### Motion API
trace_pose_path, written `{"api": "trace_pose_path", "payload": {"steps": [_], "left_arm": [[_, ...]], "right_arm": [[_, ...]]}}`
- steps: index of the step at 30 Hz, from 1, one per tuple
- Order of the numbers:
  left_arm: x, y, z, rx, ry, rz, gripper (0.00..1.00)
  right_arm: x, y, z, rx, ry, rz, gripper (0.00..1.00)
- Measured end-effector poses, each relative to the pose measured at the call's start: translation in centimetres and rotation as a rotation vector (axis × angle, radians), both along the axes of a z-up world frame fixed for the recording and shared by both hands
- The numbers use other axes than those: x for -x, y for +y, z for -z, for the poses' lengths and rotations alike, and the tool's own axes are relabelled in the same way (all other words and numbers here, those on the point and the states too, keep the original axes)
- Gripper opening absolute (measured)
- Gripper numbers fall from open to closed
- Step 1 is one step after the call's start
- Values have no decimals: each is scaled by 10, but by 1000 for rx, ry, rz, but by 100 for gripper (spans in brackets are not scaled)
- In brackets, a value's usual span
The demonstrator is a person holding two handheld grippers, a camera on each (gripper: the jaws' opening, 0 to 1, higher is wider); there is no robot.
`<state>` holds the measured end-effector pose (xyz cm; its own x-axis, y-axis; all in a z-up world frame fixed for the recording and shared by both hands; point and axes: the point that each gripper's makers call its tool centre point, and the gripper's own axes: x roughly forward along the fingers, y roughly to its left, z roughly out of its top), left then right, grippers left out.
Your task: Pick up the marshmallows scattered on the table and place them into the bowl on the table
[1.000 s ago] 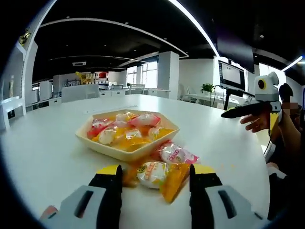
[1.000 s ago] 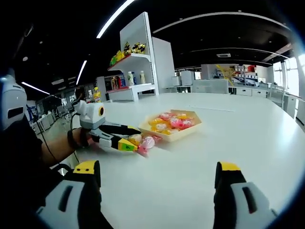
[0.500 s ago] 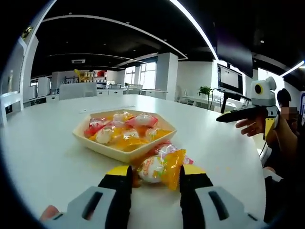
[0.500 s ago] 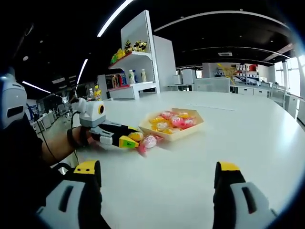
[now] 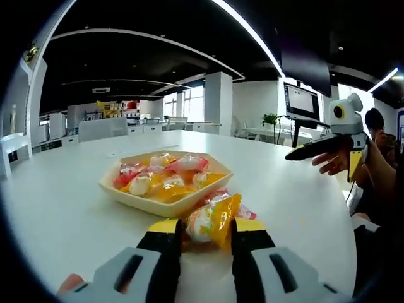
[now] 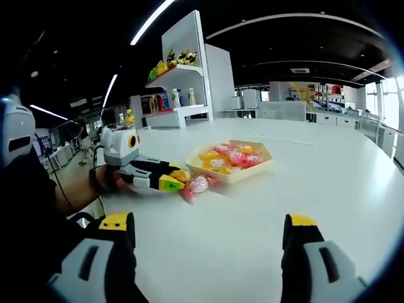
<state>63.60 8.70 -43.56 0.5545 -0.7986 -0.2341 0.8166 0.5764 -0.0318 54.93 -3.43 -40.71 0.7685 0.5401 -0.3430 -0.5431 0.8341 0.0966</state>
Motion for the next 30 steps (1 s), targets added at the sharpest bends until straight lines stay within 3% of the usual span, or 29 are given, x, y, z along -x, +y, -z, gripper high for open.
{"api": "trace_pose_path", "payload": {"steps": [9, 17, 26, 28, 30], "left_arm": [[4, -1, -7, 40, -8, 11, 20], [3, 7, -12, 67, -7, -17, 17], [8, 10, -16, 46, -53, -27, 16], [2, 18, -22, 33, -107, -74, 16], [0, 22, -26, 45, -106, -82, 16]], "right_arm": [[1, 0, 1, 10, -3, -2, 92], [3, 0, 1, 14, -2, -5, 91], [3, -2, 2, 24, 3, -1, 90], [3, -2, 3, 26, 5, -3, 90], [4, -2, 3, 27, 5, -5, 90]]}}
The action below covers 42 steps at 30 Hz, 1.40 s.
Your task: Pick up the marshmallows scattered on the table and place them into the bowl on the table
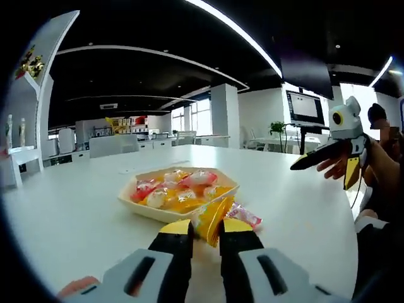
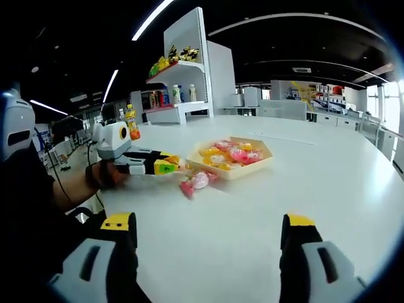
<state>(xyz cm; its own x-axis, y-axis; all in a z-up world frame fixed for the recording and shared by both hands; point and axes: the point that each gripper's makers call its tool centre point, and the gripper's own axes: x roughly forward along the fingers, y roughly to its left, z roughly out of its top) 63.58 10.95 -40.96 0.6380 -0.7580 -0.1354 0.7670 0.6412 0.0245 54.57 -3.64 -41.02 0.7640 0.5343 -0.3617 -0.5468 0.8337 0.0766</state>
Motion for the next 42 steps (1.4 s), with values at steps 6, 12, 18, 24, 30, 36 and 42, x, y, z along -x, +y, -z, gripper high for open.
{"api": "trace_pose_path", "payload": {"steps": [6, 12, 18, 24, 30, 36, 42], "left_arm": [[-3, 5, -23, 43, -40, -11, 15], [-15, 6, -43, 51, -77, -27, 15], [-32, 3, -52, 53, -91, -27, 15], [-53, -5, -54, 49, -90, -26, 15], [-61, -11, -35, 19, -63, -37, 15], [-60, -18, -23, -22, -90, -4, 16], [-63, -17, -18, -64, -122, -11, 16]], "right_arm": [[1, 0, 1, 5, 3, -2, 90], [2, -1, -3, 6, -6, 0, 90], [2, -3, -1, 15, 1, 5, 89], [3, -2, -3, 23, -5, 0, 89], [2, -2, -3, 23, -3, 0, 89], [1, -3, 0, 27, 4, 1, 89], [0, -2, 3, 26, 10, -1, 88]]}}
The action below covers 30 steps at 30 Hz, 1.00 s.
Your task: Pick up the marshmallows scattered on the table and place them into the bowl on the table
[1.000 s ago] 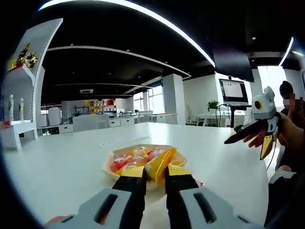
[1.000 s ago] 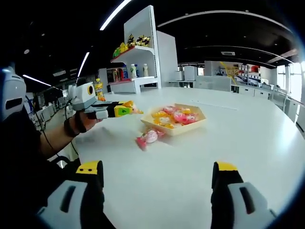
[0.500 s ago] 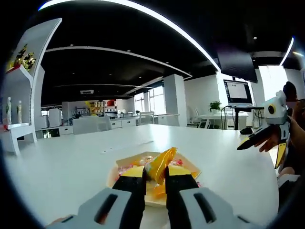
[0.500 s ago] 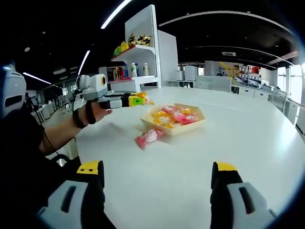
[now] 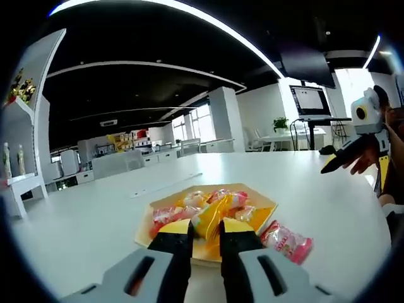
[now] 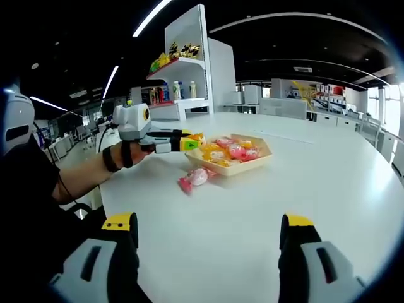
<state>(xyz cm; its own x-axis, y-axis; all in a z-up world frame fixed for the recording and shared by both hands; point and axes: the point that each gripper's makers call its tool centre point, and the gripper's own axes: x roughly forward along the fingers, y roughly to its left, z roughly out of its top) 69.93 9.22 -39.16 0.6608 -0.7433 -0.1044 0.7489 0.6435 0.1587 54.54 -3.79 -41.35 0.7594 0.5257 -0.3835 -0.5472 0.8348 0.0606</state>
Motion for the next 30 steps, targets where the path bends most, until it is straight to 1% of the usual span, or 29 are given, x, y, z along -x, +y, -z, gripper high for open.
{"api": "trace_pose_path", "payload": {"steps": [4, 6, 10, 15, 18, 21, 22, 24, 26, 27, 30], "left_arm": [[-2, 1, 3, 9, 22, -6, 17], [-1, 2, 4, 31, 40, -8, 19], [-1, 4, 5, 50, 63, -8, 21], [1, 3, 8, 64, 96, -3, 27], [3, 2, 11, 63, 104, -1, 30], [6, 0, 11, 79, 115, 13, 41], [6, -1, 12, 73, 115, 13, 48], [6, -2, 15, 53, 102, 12, 57], [7, -2, 17, 42, 97, 11, 60], [7, -2, 17, 43, 99, 11, 62], [8, -5, 13, 74, 105, 18, 77]], "right_arm": [[0, 0, 0, 8, -1, -5, 88], [0, -1, -1, 6, -2, 1, 88], [0, -4, -2, 10, -5, 6, 88], [1, -2, -2, 11, -6, 2, 88], [2, -1, -2, 13, -4, 0, 88], [1, -2, -3, 14, -6, 3, 88], [1, -2, -3, 14, -6, 3, 88], [1, -3, -4, 16, -9, 6, 88], [0, -3, -5, 15, -15, 8, 88], [0, -4, -6, 14, -15, 10, 88], [0, -4, -6, 12, -16, 12, 88]]}}
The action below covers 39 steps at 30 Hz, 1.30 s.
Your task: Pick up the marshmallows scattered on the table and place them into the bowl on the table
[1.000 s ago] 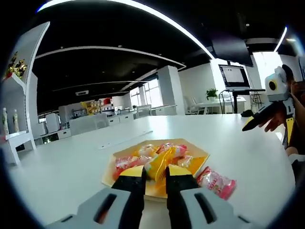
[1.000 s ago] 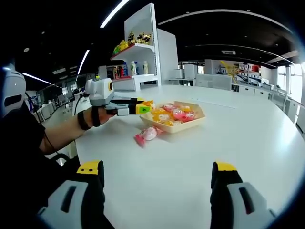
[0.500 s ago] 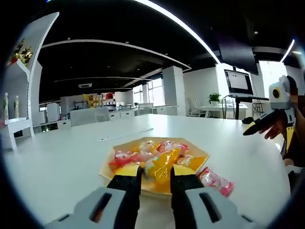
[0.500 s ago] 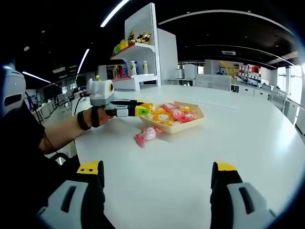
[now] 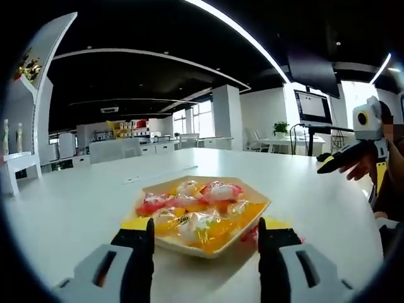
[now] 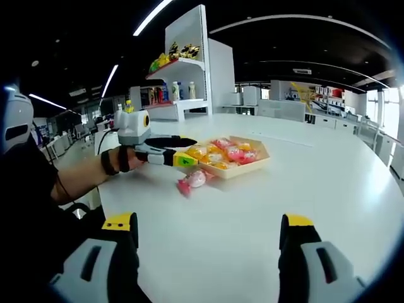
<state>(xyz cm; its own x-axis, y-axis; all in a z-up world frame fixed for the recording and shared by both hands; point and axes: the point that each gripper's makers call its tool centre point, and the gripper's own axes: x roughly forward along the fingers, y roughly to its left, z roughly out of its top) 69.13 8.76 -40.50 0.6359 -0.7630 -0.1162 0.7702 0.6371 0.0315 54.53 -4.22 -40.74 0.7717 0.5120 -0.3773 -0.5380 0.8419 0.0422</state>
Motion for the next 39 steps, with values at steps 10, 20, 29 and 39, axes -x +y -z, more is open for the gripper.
{"api": "trace_pose_path", "payload": {"steps": [10, 20, 29, 39], "left_arm": [[9, -7, -4, 40, -2, 19, 95], [45, 3, -2, 26, 19, 62, 95], [95, 13, -18, 64, 48, 151, 95], [122, 37, -29, -98, -18, 166, 95]], "right_arm": [[0, -1, 2, -9, 6, 7, 89], [-1, -5, -2, -16, -3, 23, 90], [-1, -1, -3, -19, -5, 17, 91], [4, 0, -9, -15, -19, 11, 91]]}}
